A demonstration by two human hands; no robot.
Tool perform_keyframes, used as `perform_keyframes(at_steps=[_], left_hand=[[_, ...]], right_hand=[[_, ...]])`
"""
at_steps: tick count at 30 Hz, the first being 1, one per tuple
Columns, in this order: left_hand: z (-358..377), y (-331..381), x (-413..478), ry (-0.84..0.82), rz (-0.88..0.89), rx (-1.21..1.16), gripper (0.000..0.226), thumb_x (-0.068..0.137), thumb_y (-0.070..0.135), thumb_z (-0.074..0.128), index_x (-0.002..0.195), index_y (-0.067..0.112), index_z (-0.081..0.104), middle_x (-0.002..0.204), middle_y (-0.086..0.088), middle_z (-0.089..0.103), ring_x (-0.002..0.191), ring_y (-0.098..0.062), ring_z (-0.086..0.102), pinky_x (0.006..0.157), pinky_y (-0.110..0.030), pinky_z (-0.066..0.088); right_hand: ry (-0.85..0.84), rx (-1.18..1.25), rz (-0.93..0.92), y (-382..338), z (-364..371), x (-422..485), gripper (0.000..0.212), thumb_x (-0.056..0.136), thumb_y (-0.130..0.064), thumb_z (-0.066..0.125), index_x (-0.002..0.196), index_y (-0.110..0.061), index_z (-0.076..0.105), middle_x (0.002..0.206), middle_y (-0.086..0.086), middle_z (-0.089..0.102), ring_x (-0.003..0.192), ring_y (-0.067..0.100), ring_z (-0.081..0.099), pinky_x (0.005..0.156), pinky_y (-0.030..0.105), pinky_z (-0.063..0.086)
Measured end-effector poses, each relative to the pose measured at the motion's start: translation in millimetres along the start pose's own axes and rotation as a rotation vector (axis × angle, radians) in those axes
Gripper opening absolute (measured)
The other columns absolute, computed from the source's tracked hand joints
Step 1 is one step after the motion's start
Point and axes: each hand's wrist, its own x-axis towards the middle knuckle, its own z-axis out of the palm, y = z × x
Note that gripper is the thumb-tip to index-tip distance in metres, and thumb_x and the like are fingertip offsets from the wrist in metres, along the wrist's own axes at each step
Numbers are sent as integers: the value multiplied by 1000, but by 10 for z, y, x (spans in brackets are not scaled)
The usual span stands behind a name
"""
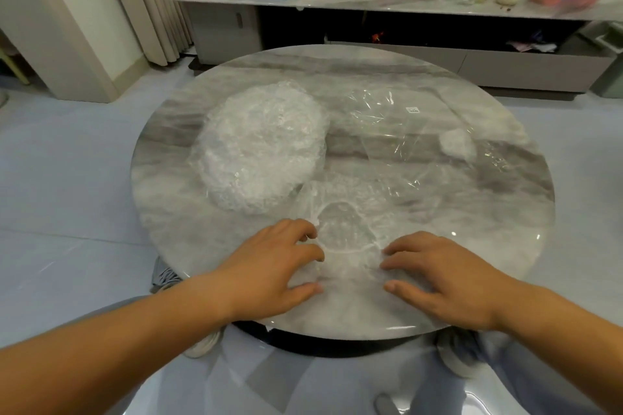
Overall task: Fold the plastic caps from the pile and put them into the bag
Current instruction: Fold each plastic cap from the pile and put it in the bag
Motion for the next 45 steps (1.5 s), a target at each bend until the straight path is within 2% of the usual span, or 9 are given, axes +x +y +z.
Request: perform_keyframes(at_steps=[3, 8, 16, 24, 28, 32, 38, 42, 45], left_hand=[[47, 70, 130, -33, 11, -80, 44, 87, 61, 63, 122, 35, 67, 132, 11, 47, 118, -6, 45, 99, -19, 37], [145, 78, 239, 25, 42, -81, 41, 83, 65, 55, 105, 37, 74, 117, 11, 58, 103, -7, 56, 89, -25, 44], [131, 68, 284, 84, 158, -102, 28, 90, 47, 58, 92, 29, 80, 100, 15, 69, 91, -3, 61, 74, -24, 53], [48, 69, 268, 27, -63, -342, 8, 96, 37, 63, 97, 32, 68, 92, 19, 67, 90, -3, 64, 79, -26, 53], [-18, 129, 273, 14, -159, -545, 8, 99, 23, 60, 94, 28, 63, 92, 19, 70, 91, -1, 66, 79, -14, 48], [-29, 146, 278, -20, -206, -639, 10, 102, 18, 55, 96, 22, 61, 94, 12, 74, 93, -5, 70, 86, -22, 54], [-46, 166, 284, -45, -268, -743, 11, 104, 26, 52, 104, 22, 62, 92, 6, 76, 89, -8, 71, 82, -21, 52], [-1, 151, 302, 24, -338, -724, 19, 90, 43, 71, 103, 30, 64, 89, 5, 73, 81, -9, 69, 77, -24, 55], [44, 102, 343, 107, -374, -592, 18, 84, 44, 77, 93, 33, 67, 85, 6, 69, 78, -8, 66, 73, -23, 55]], right_hand=[[65, 72, 21, 55, 49, -95, 62, 90, -79, 35, 116, -37, 72, 132, -13, 61, 123, 7, 53, 103, 38, 46], [230, 126, 4, 12, 55, -40, 48, 83, -72, 56, 110, -36, 73, 143, -12, 53, 133, 7, 43, 110, 36, 39], [131, 227, -24, 35, 253, 169, 35, 78, -53, 81, 103, -30, 75, 124, -14, 62, 122, 5, 47, 106, 29, 41], [220, 312, -10, -9, 271, 150, 12, 88, -43, 71, 86, -32, 72, 105, -19, 67, 111, 3, 53, 96, 30, 47], [220, 385, 51, -93, 186, 139, 30, 84, -62, 57, 92, -34, 66, 95, -19, 66, 101, 0, 57, 88, 23, 47], [171, 332, 52, -136, 200, 151, 37, 76, -70, 66, 95, -39, 58, 95, -23, 61, 98, -3, 55, 83, 14, 44], [221, 480, 139, -144, 229, 179, 12, 98, -33, 63, 87, -29, 66, 81, -16, 70, 83, 3, 65, 76, 16, 48], [232, 632, 232, -130, 206, 246, 17, 100, -28, 61, 85, -25, 68, 80, -9, 74, 74, 9, 70, 78, 30, 58], [240, 577, 269, -84, 238, 315, 19, 100, -31, 61, 83, -28, 69, 76, -13, 70, 67, 7, 66, 70, 28, 56]])
